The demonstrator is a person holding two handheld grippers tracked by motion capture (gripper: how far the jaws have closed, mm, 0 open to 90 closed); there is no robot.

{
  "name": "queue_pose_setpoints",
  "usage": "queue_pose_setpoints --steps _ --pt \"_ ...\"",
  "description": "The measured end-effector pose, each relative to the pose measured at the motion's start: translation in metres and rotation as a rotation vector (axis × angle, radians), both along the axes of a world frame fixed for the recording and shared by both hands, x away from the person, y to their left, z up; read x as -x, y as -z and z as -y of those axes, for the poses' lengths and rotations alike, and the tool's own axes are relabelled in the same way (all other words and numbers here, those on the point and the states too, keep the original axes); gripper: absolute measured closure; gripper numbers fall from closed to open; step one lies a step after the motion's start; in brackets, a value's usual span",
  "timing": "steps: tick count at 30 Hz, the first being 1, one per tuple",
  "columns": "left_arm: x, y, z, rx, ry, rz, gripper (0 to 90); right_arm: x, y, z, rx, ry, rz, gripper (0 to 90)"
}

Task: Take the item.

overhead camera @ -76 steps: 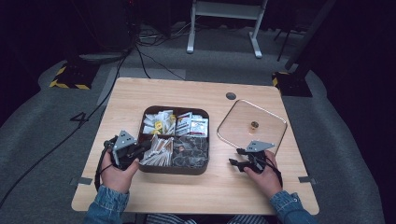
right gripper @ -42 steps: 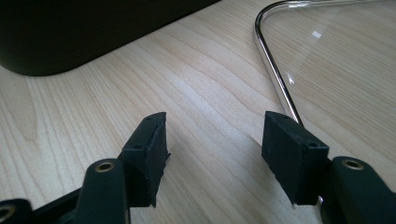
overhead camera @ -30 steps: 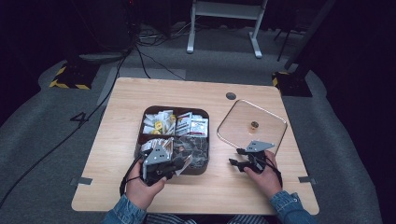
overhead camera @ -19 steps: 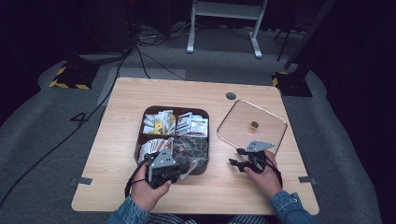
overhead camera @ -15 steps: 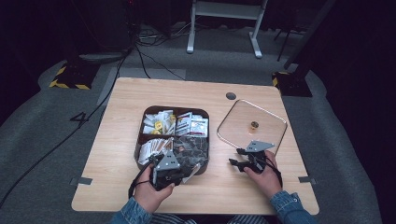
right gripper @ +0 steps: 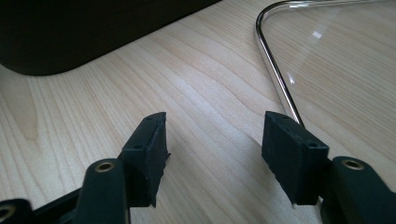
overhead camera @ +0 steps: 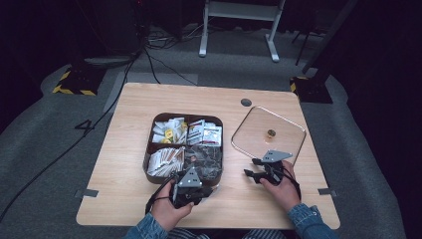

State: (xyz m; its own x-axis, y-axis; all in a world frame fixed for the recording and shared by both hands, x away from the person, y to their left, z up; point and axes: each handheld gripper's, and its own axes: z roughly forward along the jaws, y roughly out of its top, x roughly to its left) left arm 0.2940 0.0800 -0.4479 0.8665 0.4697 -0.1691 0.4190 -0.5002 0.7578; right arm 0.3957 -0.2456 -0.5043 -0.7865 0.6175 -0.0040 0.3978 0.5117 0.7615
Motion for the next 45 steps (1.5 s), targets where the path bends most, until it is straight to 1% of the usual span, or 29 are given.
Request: queue_pose_setpoints --steps 1,2,3,5,6,7,9,13,17,22,28,30,31,32,33,34,35,36,37,38,39,41,42,44,45 --pt "0.000 0.002 0.002 -0.025 -0.002 0.020 88.0 0.000 0.000 0.000 0.000 0.000 -0.001 40.7" --pt "0.000 0.002 0.002 -0.025 -0.002 0.020 88.0 0.000 0.000 0.000 0.000 0.000 -0.001 40.7" --pt "0.001 0.003 0.004 -0.051 -0.006 0.038 88.0 0.000 0.000 0.000 0.000 0.000 -0.001 40.7" --pt "0.002 0.005 0.008 -0.086 -0.003 0.062 88.0 0.000 0.000 0.000 -0.001 0.000 0.001 40.7" --pt "0.003 0.007 0.011 -0.113 -0.001 0.073 88.0 0.000 0.000 0.000 -0.001 0.001 0.000 40.7" --pt "0.003 0.008 0.012 -0.121 -0.001 0.073 88.0 0.000 0.000 0.000 -0.001 0.001 0.000 40.7" --pt "0.003 0.009 0.013 -0.123 0.001 0.073 87.9 0.000 0.000 0.000 0.000 0.000 -0.001 40.7" --pt "0.001 0.013 0.013 -0.125 0.001 0.057 87.8 0.000 0.000 0.000 0.000 0.000 -0.001 40.7" --pt "0.001 0.014 0.015 -0.124 0.009 0.052 87.6 0.000 0.000 0.000 0.000 -0.003 0.001 40.6" --pt "0.001 0.015 0.018 -0.133 0.022 0.040 87.5 0.001 0.000 0.000 0.000 -0.009 0.000 40.6" --pt "0.001 0.019 0.021 -0.141 0.024 0.029 86.5 0.002 0.000 0.000 0.000 -0.009 0.000 40.6" --pt "0.001 0.020 0.022 -0.140 0.030 0.024 84.7 0.002 0.000 0.000 -0.003 -0.008 -0.001 40.6" --pt "0.001 0.020 0.022 -0.135 0.030 0.020 82.9 0.002 0.000 0.000 -0.004 -0.008 -0.002 40.6" --pt "0.001 0.020 0.022 -0.130 0.037 0.016 82.9 0.002 0.000 0.000 -0.004 -0.008 -0.002 40.6" --pt "0.001 0.020 0.022 -0.102 0.040 0.007 73.2 0.002 0.000 0.001 -0.001 -0.009 -0.002 40.6" --pt "0.001 0.020 0.022 -0.102 0.040 0.007 69.9 0.002 0.000 0.001 -0.001 -0.009 -0.002 40.6" --pt "0.001 0.020 0.021 -0.079 0.041 -0.002 66.3 0.002 0.000 0.001 -0.002 -0.009 -0.002 40.7" --pt "0.001 0.020 0.021 -0.079 0.041 -0.002 64.1 0.002 0.000 0.001 -0.002 -0.009 -0.002 40.7" --pt "0.000 0.019 0.019 -0.046 0.049 -0.001 62.8 0.002 0.000 0.001 -0.002 -0.009 -0.002 40.7" --pt "0.000 0.019 0.019 -0.046 0.049 -0.001 61.8 0.002 0.000 0.001 -0.002 -0.009 -0.002 40.7" --pt "0.000 0.017 0.017 -0.029 0.048 0.004 60.7 0.002 0.000 0.001 -0.001 -0.010 -0.002 40.7" --pt "0.000 0.016 0.016 -0.015 0.042 0.005 59.7 0.002 0.000 0.001 -0.001 -0.009 -0.004 40.7" --pt "0.000 0.016 0.016 -0.015 0.042 0.005 59.3 0.002 0.000 0.001 -0.001 -0.009 -0.004 40.7" --pt "-0.001 0.012 0.014 0.000 0.032 0.019 59.1 0.002 0.000 0.001 -0.001 -0.008 -0.005 40.7" --pt "-0.001 0.010 0.011 0.011 0.018 0.024 58.5 0.002 0.000 0.001 0.000 -0.010 -0.001 40.7"
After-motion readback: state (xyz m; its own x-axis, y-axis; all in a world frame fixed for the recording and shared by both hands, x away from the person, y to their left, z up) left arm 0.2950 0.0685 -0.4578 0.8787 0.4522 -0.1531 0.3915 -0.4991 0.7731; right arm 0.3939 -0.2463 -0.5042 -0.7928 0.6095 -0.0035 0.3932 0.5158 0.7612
